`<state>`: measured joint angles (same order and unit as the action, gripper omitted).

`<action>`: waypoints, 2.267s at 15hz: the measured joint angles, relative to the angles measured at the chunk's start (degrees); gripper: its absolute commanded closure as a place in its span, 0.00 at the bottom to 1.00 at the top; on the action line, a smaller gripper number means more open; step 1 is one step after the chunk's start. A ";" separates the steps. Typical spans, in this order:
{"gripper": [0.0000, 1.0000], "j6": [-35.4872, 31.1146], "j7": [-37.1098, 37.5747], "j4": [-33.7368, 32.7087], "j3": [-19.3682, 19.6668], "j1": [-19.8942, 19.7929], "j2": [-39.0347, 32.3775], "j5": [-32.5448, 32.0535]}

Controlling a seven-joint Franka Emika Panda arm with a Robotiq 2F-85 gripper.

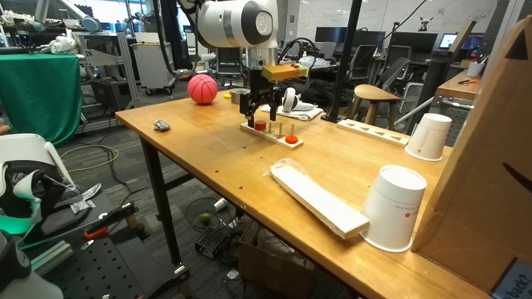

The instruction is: Put the discs on the first road on the right of the wooden rock

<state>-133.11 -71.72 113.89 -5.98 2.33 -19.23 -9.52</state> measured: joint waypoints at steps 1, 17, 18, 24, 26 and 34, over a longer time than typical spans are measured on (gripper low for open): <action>0.40 0.00 0.12 0.28 -0.07 0.00 0.18 0.01; 0.83 0.00 0.70 1.38 -1.13 -0.02 2.23 1.04; 0.83 0.00 0.72 1.46 -1.00 -0.06 2.89 1.03; 0.83 0.31 0.75 2.94 1.08 -0.83 8.31 0.60; 0.83 0.72 0.85 3.41 2.18 -1.37 9.88 0.08; 0.83 1.31 1.61 4.35 5.39 -3.72 11.46 -0.95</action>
<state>-131.80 -70.11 118.24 -0.59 -1.40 -7.77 -10.47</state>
